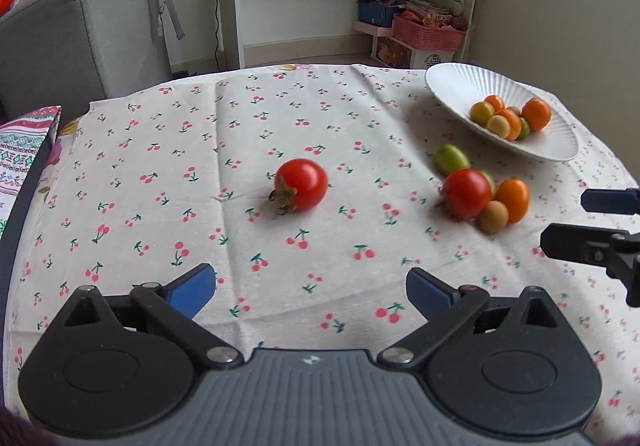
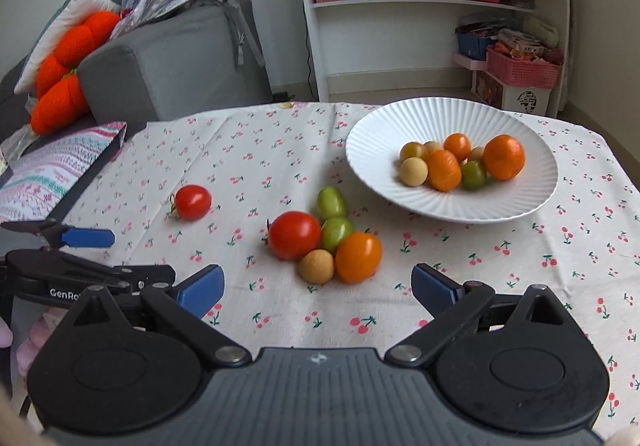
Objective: Organize fruits
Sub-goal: 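Withdraw both grippers from the plate back over the table, then grasp a red tomato with the left gripper while the right gripper grasps another red tomato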
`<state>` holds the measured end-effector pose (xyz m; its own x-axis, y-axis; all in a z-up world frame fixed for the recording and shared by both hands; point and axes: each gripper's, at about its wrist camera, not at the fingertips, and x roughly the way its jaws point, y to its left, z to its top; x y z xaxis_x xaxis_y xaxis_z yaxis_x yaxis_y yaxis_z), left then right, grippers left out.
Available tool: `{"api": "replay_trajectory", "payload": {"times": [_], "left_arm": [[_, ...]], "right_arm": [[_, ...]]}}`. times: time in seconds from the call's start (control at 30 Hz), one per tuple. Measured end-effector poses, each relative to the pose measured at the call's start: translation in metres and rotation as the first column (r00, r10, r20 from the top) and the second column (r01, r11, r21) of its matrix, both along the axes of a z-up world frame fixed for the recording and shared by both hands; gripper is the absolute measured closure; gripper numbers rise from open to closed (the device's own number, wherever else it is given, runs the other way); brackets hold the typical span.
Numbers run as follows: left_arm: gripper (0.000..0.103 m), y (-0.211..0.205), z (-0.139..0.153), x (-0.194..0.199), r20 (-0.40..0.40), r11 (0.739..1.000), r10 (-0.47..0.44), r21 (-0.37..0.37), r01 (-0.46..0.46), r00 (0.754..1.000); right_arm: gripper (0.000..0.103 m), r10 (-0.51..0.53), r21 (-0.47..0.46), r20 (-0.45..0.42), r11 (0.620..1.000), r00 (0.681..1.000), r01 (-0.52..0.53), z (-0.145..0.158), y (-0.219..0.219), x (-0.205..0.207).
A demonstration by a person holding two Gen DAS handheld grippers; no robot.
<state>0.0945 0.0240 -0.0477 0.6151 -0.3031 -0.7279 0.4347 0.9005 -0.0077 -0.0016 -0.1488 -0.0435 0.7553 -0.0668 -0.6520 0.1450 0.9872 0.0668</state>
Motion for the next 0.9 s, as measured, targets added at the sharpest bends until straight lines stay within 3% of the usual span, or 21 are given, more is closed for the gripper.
{"api": "replay_trajectory", "payload": {"times": [0.2, 0.57, 0.7, 0.9], "left_arm": [[0.010, -0.001, -0.010, 0.002, 0.070, 1.000, -0.009, 0.027, 0.008, 0.997], [0.010, -0.002, -0.023, 0.027, 0.093, 1.000, 0.020, -0.021, -0.018, 0.995], [0.020, -0.006, -0.022, 0.034, 0.097, 0.999, 0.022, -0.038, -0.019, 0.995], [0.036, -0.011, -0.021, 0.042, 0.112, 0.998, 0.016, -0.058, -0.010, 0.994]], "right_arm": [[0.005, 0.039, -0.039, 0.020, 0.999, 0.999, -0.038, -0.005, 0.011, 0.008], [0.033, 0.108, -0.021, -0.004, 0.994, 0.994, -0.108, -0.014, 0.015, 0.036], [0.041, 0.094, -0.010, -0.020, 0.996, 0.995, -0.094, -0.018, 0.012, 0.044], [0.047, 0.086, -0.014, -0.026, 0.996, 0.996, -0.087, -0.022, 0.010, 0.051]]}}
